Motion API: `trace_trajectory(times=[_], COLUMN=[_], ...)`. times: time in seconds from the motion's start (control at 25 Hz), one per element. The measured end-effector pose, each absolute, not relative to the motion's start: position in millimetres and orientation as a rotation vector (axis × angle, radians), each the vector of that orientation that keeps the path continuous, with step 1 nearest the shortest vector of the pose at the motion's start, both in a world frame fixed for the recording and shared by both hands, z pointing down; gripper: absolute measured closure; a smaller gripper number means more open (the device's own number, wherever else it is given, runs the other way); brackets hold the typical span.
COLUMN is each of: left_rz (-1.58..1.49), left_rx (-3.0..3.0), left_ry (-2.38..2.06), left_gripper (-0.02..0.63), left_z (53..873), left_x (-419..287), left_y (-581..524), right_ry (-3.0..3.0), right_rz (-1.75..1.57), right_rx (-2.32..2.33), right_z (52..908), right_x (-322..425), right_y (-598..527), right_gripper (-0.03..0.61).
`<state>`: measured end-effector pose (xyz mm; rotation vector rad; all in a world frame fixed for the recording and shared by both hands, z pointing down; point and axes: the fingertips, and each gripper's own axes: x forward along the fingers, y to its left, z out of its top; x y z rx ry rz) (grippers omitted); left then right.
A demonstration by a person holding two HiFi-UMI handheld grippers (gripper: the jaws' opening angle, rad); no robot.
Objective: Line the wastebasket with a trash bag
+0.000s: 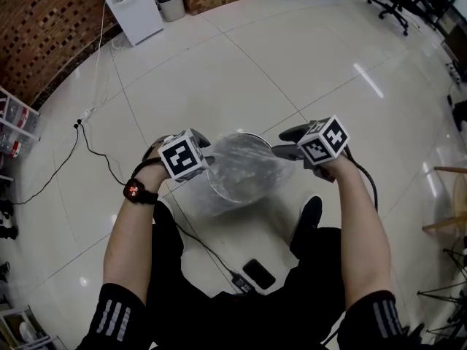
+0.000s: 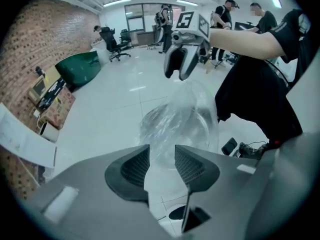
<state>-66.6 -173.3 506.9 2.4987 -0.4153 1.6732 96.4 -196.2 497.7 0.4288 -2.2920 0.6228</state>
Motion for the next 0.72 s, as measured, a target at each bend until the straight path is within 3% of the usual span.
trace_trajectory(times=[0.08,0.28,0.32,0.4,0.48,0.6,0.72], left_rz=[1.726,1.629,1.633,1.691,1.69,1.598,1.587], left_rx=[2.39,2.333,2.325,2.286,2.27,2.294,2.289], left_ry=[-0.472,-0.465,-0.473,-0.52,-0.534,-0.499,-0.483], left_gripper=[0.449,0.4,0.4,0.4,0.4,0.411,0.512], left_z=[519.3,537.1,541.0,551.0,560.1,570.0,575.4], left_x=[-99.4,-116.0,-118.4,-131.2,-136.1,-126.6,-123.0], left_y=[-180.1,-182.6,-184.5,-191.9,-196.8,-196.9,-195.4], right_ry=[-2.298,-2.174,-2.15,-2.106,-2.078,-2.058,-2.065], right_rz=[0.657,0.605,0.59,0.553,0.543,0.521,0.509], right_rx=[0.422,0.351,0.338,0.334,0.346,0.386,0.456], right_z=[502.7,533.6,540.0,551.8,560.4,566.1,564.7], right_x=[80.2,67.5,67.3,70.0,73.8,83.0,94.3], right_y=[-195.1,-179.3,-176.7,-175.4,-176.9,-185.1,-199.9], right_gripper=[0.331,0.333,0.353,0.477,0.55,0.566,0.569])
